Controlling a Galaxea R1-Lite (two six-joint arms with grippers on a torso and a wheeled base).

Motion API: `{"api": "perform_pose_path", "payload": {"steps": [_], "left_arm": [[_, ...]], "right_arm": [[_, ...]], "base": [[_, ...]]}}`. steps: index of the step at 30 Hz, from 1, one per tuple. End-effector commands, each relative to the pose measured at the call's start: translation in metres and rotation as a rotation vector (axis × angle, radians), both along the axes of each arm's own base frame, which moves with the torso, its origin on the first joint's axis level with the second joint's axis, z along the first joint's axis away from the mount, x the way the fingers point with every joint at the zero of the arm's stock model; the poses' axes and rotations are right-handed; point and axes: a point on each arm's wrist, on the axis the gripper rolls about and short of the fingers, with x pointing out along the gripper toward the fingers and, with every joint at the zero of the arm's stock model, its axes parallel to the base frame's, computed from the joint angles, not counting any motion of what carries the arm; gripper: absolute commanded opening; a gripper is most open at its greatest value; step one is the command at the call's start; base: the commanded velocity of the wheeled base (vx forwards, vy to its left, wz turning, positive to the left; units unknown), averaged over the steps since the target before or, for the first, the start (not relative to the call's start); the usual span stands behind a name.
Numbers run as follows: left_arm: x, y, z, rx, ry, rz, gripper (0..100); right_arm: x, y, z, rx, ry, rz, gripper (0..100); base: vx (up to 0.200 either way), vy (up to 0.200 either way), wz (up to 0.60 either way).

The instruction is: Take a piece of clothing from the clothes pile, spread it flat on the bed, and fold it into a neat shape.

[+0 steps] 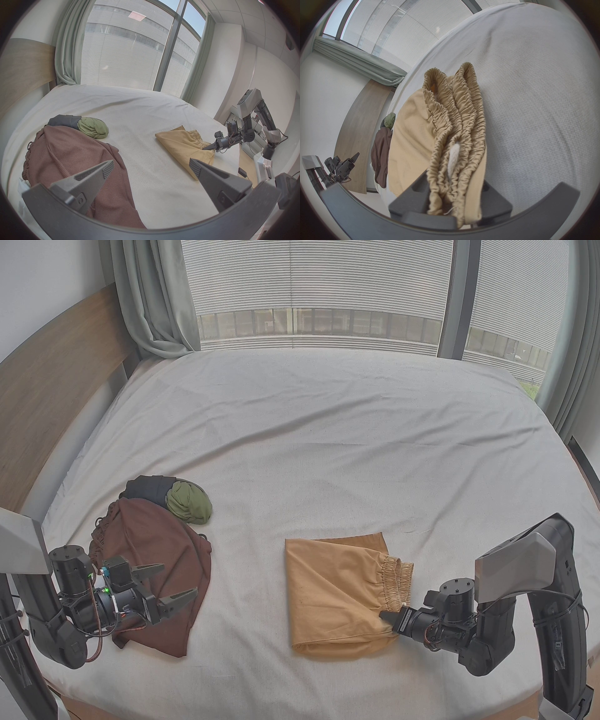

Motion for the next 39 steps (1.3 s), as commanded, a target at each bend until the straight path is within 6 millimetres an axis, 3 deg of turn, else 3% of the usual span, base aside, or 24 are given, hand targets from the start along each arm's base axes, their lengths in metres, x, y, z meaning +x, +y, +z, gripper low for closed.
{"api": "perform_pose_path", "payload": {"steps": [1, 8, 16, 25, 31, 39], "left_arm": [[0.000, 0.002, 0.000, -0.003, -0.001, 0.000, 100], [-0.003, 0.001, 0.005, -0.007, -0.012, -0.013, 100], [-0.005, 0.001, 0.009, -0.009, -0.024, -0.012, 100], [-0.004, 0.001, 0.008, -0.009, -0.024, -0.011, 100], [-0.004, 0.002, 0.009, -0.009, -0.027, -0.009, 100], [-0.004, 0.002, 0.009, -0.009, -0.029, -0.007, 100]], "right_arm": [[-0.001, 0.000, 0.000, -0.001, 0.003, 0.003, 0], [-0.006, 0.011, 0.011, 0.012, -0.021, 0.045, 0], [-0.004, 0.016, 0.049, 0.083, -0.119, 0.086, 0], [-0.006, 0.024, 0.078, 0.132, -0.198, 0.141, 0], [-0.007, 0.029, 0.114, 0.197, -0.307, 0.196, 0], [-0.002, 0.035, 0.142, 0.240, -0.409, 0.214, 0]], "base": [[0.000, 0.000, 0.00], [0.000, 0.000, 0.00], [0.000, 0.000, 0.00], [0.000, 0.000, 0.00], [0.000, 0.000, 0.00], [0.000, 0.000, 0.00]]}}
